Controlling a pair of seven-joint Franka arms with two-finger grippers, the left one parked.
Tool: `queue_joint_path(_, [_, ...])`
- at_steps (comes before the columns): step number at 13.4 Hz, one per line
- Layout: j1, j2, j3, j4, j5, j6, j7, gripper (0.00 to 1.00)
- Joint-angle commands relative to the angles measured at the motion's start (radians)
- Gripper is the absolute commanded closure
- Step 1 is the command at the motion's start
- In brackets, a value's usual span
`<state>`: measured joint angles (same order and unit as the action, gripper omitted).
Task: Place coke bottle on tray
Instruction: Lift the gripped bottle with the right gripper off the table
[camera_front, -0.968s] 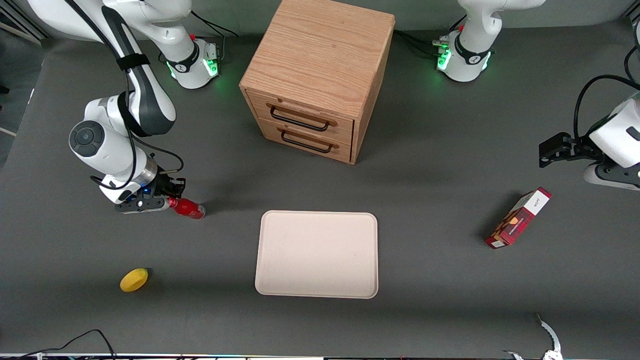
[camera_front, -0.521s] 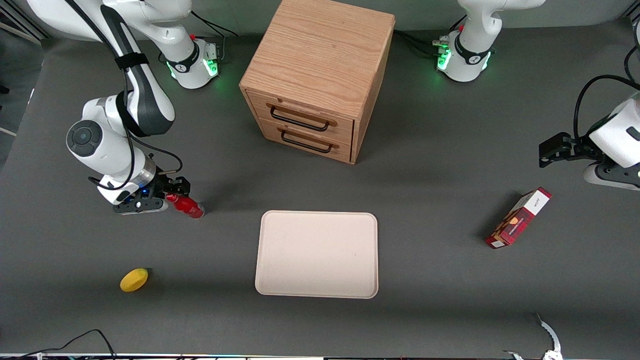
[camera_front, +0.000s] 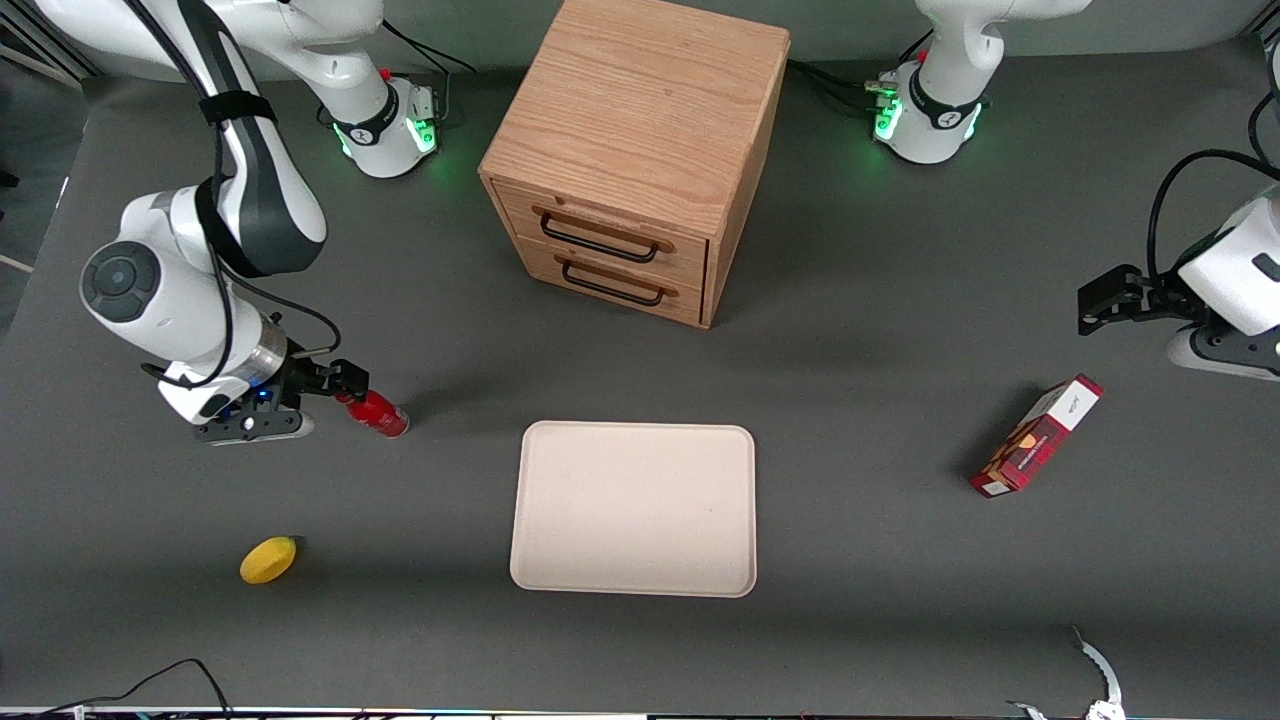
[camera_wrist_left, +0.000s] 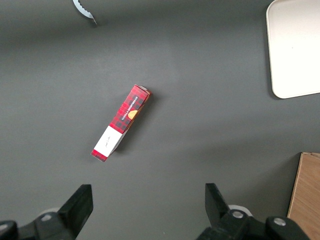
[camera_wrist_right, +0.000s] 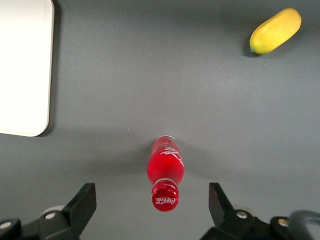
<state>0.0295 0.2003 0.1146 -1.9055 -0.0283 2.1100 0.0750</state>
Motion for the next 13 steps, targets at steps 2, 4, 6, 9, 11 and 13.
queue_joint_path(2, [-0.003,0.057,0.002,0.103,-0.013,-0.11,-0.064,0.0])
queue_joint_path(4, [-0.01,0.05,0.002,0.048,-0.013,-0.097,-0.07,0.0])
queue_joint_path(6, [-0.01,0.036,0.002,-0.013,-0.016,-0.046,-0.075,0.0])
queue_joint_path(9, [-0.011,0.037,0.002,-0.065,-0.025,0.016,-0.092,0.01])
queue_joint_path(11, [-0.013,0.033,0.002,-0.092,-0.031,0.042,-0.092,0.04])
queue_joint_path(13, [-0.014,0.028,0.002,-0.113,-0.033,0.064,-0.093,0.08])
